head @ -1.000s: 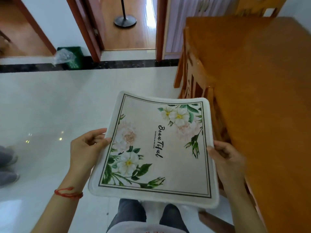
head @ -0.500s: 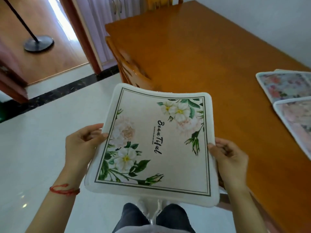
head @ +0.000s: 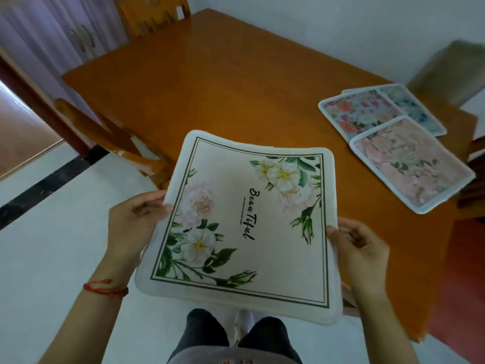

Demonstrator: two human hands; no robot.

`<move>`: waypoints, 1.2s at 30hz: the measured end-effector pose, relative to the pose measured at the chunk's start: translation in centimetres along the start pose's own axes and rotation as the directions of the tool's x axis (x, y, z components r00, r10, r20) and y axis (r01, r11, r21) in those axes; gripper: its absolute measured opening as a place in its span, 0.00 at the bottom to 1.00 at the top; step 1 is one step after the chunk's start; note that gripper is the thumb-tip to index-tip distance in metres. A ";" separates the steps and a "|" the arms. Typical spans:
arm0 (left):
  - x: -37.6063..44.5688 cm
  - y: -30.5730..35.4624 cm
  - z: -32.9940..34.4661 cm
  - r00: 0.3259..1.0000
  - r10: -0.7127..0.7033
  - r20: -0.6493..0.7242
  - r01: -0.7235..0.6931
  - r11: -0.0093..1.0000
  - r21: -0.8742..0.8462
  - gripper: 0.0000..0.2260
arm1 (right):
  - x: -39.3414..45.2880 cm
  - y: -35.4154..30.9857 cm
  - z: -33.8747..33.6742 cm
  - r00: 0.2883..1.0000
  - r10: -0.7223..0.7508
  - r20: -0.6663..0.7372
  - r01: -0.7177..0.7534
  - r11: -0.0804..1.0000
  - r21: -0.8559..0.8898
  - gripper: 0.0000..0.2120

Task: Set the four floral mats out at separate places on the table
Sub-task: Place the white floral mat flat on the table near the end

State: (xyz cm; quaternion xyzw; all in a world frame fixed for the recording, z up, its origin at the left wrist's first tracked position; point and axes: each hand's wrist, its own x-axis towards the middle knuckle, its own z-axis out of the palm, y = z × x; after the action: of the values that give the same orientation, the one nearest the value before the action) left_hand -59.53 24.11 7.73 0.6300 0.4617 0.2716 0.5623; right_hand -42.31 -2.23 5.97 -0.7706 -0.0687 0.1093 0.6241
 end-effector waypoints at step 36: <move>21.4 -1.5 20.9 0.845 -0.144 0.515 -0.022 0.953 0.302 0.14 | 12.1 7.1 3.0 0.846 0.215 -0.489 -0.283 0.957 -0.069 0.07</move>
State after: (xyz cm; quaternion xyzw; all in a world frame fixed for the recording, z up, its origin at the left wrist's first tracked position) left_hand -32.81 33.48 -2.10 0.7422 0.3436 -0.0036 0.5753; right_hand -31.62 1.99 -2.51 -0.8174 0.1801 -0.0081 0.5472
